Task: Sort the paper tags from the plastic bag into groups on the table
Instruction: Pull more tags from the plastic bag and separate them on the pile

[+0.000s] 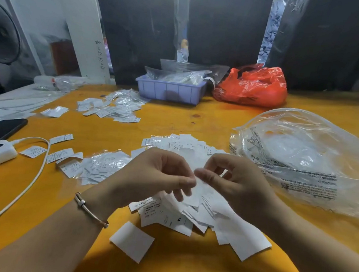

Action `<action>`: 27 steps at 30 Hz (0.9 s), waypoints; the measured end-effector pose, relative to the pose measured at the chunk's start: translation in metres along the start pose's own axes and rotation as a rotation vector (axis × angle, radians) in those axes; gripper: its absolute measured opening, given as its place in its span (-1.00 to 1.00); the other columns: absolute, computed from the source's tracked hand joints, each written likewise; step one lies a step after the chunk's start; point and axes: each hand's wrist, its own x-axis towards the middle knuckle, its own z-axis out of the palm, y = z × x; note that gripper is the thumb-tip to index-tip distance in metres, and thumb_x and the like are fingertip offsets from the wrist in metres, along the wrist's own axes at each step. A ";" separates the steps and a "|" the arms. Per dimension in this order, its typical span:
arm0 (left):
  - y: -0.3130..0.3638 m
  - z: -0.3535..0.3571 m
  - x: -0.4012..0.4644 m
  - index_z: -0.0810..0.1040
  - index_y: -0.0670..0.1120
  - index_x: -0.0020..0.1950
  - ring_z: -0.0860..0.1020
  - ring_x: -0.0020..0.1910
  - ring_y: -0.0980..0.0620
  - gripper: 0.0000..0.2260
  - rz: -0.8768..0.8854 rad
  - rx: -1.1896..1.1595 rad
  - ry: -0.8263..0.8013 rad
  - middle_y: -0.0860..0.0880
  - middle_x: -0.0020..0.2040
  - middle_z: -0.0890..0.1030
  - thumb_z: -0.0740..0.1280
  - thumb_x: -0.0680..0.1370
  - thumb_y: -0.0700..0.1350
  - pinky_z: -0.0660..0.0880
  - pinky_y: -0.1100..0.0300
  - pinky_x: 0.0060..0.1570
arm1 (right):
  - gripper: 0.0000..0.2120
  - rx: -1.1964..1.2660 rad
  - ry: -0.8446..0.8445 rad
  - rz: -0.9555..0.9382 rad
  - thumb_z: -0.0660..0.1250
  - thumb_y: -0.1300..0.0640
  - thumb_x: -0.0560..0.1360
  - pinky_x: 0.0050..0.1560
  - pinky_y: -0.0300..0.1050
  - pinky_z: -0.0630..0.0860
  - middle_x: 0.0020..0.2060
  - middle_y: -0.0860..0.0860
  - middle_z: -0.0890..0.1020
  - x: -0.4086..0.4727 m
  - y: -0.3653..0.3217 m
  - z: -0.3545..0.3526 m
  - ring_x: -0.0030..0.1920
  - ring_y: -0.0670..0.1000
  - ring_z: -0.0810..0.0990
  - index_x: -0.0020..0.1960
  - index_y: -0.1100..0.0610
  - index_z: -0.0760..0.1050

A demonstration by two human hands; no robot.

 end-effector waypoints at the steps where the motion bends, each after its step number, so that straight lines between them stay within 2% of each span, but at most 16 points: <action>1: 0.000 -0.002 0.000 0.68 -0.10 -0.15 0.68 -0.30 0.01 -0.94 0.003 -0.006 0.056 -0.10 -0.25 0.71 0.47 0.49 -0.14 0.52 0.30 -0.31 | -0.70 -0.033 0.029 0.006 0.27 -0.23 0.42 -0.36 -0.29 0.37 -0.38 -0.14 0.54 0.000 0.002 0.000 -0.34 -0.17 0.48 -0.24 -0.02 0.53; 3: -0.002 -0.006 0.002 0.66 -0.17 -0.15 0.66 -0.33 0.00 -0.83 -0.008 -0.070 0.209 -0.12 -0.27 0.71 0.46 0.45 -0.06 0.52 0.26 -0.33 | -0.69 -0.157 0.044 0.000 0.26 -0.23 0.44 -0.27 -0.20 0.45 -0.25 -0.15 0.58 -0.001 0.005 -0.002 -0.24 -0.16 0.50 -0.11 0.00 0.57; 5: -0.003 -0.010 0.002 0.63 -0.24 -0.12 0.65 -0.33 0.01 -0.71 -0.030 -0.155 0.345 -0.13 -0.28 0.70 0.44 0.40 -0.01 0.52 0.25 -0.31 | -0.71 -0.298 -0.016 -0.062 0.34 -0.16 0.44 -0.12 -0.21 0.45 -0.07 -0.17 0.59 -0.002 0.006 -0.004 -0.09 -0.19 0.50 0.05 -0.01 0.59; 7: -0.004 -0.012 0.002 0.61 -0.27 -0.09 0.66 -0.31 0.02 -0.68 -0.035 -0.213 0.416 -0.12 -0.26 0.71 0.44 0.37 -0.01 0.52 0.30 -0.32 | -0.56 -0.406 -0.147 -0.121 0.41 -0.21 0.39 0.06 -0.18 0.43 0.09 -0.17 0.57 -0.002 0.004 -0.002 0.09 -0.16 0.47 0.18 -0.03 0.57; 9: -0.003 -0.012 0.003 0.60 -0.22 -0.08 0.69 -0.24 0.01 -0.70 -0.036 -0.242 0.435 -0.11 -0.21 0.73 0.46 0.34 -0.03 0.54 0.30 -0.27 | -0.46 -0.528 -0.252 -0.163 0.39 -0.31 0.36 0.15 -0.14 0.36 0.18 -0.19 0.54 -0.002 0.004 0.003 0.19 -0.13 0.42 0.24 -0.06 0.55; 12: -0.003 -0.010 0.003 0.61 -0.19 -0.10 0.71 -0.16 -0.03 -0.73 -0.031 -0.265 0.421 -0.13 -0.15 0.73 0.49 0.31 -0.06 0.56 0.26 -0.17 | -0.57 -0.587 -0.232 -0.201 0.33 -0.27 0.44 0.11 -0.15 0.30 0.17 -0.20 0.57 -0.003 0.004 0.006 0.18 -0.10 0.47 0.19 -0.06 0.57; 15: -0.004 -0.009 0.003 0.63 -0.16 -0.13 0.70 -0.18 -0.03 -0.71 -0.019 -0.274 0.408 -0.14 -0.18 0.72 0.53 0.24 -0.05 0.56 0.27 -0.19 | -0.75 -0.528 -0.136 -0.237 0.33 -0.07 0.48 0.06 -0.12 0.39 -0.01 -0.11 0.70 -0.005 0.002 0.005 -0.02 -0.05 0.62 0.03 0.03 0.67; 17: -0.004 -0.009 0.002 0.66 -0.11 -0.12 0.70 -0.20 -0.02 -0.70 -0.024 -0.263 0.397 -0.12 -0.18 0.73 0.54 0.22 -0.03 0.57 0.28 -0.20 | -0.78 -0.459 -0.057 -0.225 0.29 0.03 0.47 -0.06 -0.10 0.47 -0.16 -0.06 0.72 -0.006 0.002 0.005 -0.17 -0.02 0.64 -0.09 0.09 0.69; 20: -0.004 -0.009 0.002 0.72 -0.03 -0.12 0.68 -0.22 0.03 -0.70 -0.030 -0.246 0.364 -0.08 -0.17 0.73 0.54 0.20 0.02 0.57 0.33 -0.21 | -0.85 -0.264 0.108 -0.117 0.33 0.16 0.52 -0.24 -0.10 0.52 -0.27 -0.06 0.68 -0.003 0.005 0.000 -0.27 -0.08 0.58 -0.15 0.08 0.66; 22: -0.004 -0.009 0.002 0.73 0.00 -0.16 0.66 -0.22 0.05 -0.72 -0.027 -0.234 0.344 -0.08 -0.19 0.72 0.53 0.19 0.07 0.56 0.30 -0.20 | -0.80 0.028 0.206 0.024 0.34 0.22 0.50 -0.32 -0.26 0.47 -0.37 -0.08 0.64 0.001 0.007 -0.009 -0.34 -0.17 0.54 -0.19 -0.03 0.63; 23: -0.004 -0.009 0.002 0.72 -0.01 -0.18 0.66 -0.23 0.04 -0.73 -0.025 -0.235 0.337 -0.08 -0.20 0.71 0.53 0.20 0.07 0.56 0.29 -0.20 | -0.79 0.214 0.220 0.092 0.35 0.23 0.50 -0.34 -0.31 0.45 -0.39 -0.05 0.64 0.003 0.007 -0.015 -0.35 -0.18 0.53 -0.19 -0.04 0.64; 25: -0.004 -0.009 0.001 0.72 -0.04 -0.19 0.66 -0.25 0.03 -0.77 -0.032 -0.242 0.327 -0.10 -0.21 0.71 0.52 0.24 0.05 0.55 0.22 -0.17 | -0.89 0.534 0.186 0.192 0.39 0.19 0.45 -0.35 -0.31 0.46 -0.35 0.02 0.67 0.006 0.007 -0.025 -0.34 -0.11 0.55 -0.18 0.07 0.68; 27: -0.004 -0.009 0.001 0.72 -0.04 -0.18 0.67 -0.24 0.01 -0.80 -0.048 -0.231 0.311 -0.10 -0.20 0.72 0.51 0.27 0.02 0.57 0.16 -0.13 | -0.88 0.679 0.153 0.235 0.41 0.13 0.36 -0.35 -0.30 0.48 -0.31 0.10 0.68 0.007 0.009 -0.031 -0.35 -0.05 0.57 -0.18 0.13 0.70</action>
